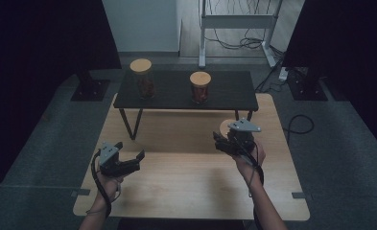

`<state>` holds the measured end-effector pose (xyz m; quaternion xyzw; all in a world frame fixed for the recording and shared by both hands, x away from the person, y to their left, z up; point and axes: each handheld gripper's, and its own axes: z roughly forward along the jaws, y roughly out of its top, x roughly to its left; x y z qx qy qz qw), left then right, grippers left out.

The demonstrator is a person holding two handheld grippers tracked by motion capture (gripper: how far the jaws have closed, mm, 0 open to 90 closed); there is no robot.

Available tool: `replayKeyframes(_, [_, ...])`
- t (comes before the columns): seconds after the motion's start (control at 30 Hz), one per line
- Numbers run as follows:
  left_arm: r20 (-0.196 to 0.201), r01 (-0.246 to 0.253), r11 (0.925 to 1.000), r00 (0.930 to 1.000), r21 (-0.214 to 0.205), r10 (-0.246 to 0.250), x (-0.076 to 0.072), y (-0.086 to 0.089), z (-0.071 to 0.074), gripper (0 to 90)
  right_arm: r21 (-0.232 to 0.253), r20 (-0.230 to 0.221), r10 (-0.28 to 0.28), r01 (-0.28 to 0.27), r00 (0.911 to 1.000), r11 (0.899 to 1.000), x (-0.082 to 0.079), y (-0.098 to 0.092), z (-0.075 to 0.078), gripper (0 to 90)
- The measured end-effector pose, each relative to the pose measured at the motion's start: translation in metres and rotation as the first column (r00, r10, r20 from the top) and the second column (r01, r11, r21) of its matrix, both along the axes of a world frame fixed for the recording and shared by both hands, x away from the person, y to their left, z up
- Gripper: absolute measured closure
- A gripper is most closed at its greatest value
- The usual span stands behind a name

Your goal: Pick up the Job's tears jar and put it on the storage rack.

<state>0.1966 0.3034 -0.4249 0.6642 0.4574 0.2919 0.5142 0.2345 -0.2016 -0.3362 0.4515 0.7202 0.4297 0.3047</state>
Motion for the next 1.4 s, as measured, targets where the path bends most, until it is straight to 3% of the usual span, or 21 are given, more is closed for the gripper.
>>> replayKeyframes(1.4, [-0.002, -0.010, 0.9999, 1.0000, -0.003, 0.010, 0.001, 0.003, 0.000, 4.4, -0.020, 0.042, -0.014, 0.015, 0.9990, 1.000, 0.024, 0.002, 0.039, 25.4])
